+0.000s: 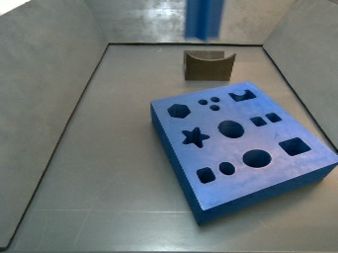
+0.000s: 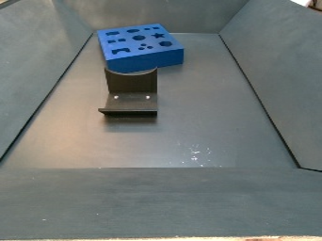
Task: Pick up the star object. Move up. Move to above the board. Insert the star object.
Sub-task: Insert the star object.
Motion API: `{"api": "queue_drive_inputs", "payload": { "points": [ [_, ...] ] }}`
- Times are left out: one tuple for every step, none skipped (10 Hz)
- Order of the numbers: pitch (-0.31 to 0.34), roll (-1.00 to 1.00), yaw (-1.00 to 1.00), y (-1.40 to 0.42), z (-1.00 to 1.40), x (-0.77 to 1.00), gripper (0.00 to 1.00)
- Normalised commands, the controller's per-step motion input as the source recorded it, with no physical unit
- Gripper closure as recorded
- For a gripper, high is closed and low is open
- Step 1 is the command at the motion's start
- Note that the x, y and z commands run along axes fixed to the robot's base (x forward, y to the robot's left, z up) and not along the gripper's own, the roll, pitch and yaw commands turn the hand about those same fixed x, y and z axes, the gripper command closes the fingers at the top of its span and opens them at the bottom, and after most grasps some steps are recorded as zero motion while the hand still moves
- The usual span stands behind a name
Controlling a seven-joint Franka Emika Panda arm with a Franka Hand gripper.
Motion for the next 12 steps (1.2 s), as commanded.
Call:
{"api": "queue_drive_inputs", "payload": {
  "points": [
    [0.000, 0.00, -0.54, -0.29, -0.43, 0.48, 1.00],
    [-0.011, -0.03, -0.51, 0.00, -0.02, 0.60, 1.00],
    [0.014, 0.00, 0.00, 0.00, 0.00, 0.00, 1.00],
    [-0.340, 0.00, 0.03, -0.02, -0.07, -0.07, 1.00],
    [-1.000, 0.45, -0.26, -0.32, 0.00, 0.00, 1.00],
    [-1.000, 0.54, -0.29, -0.25, 0.00, 0.00, 1.00],
    [-1.000, 0.57, -0.32, -0.21, 0.00, 0.00, 1.00],
    [-0.900, 0.40, -0.34, -0.12, -0.14, 0.00, 1.00],
    [-0.109, -0.05, -0.03, 0.07, 0.00, 0.00, 1.00],
    [0.000, 0.18, 0.24, 0.10, -0.03, 0.00, 1.00],
    [0.163, 0.71, 0.84, 0.01, 0.00, 0.00, 1.00],
    [0.097, 0.35, 0.76, 0.03, 0.00, 0.17, 1.00]
  ]
}}
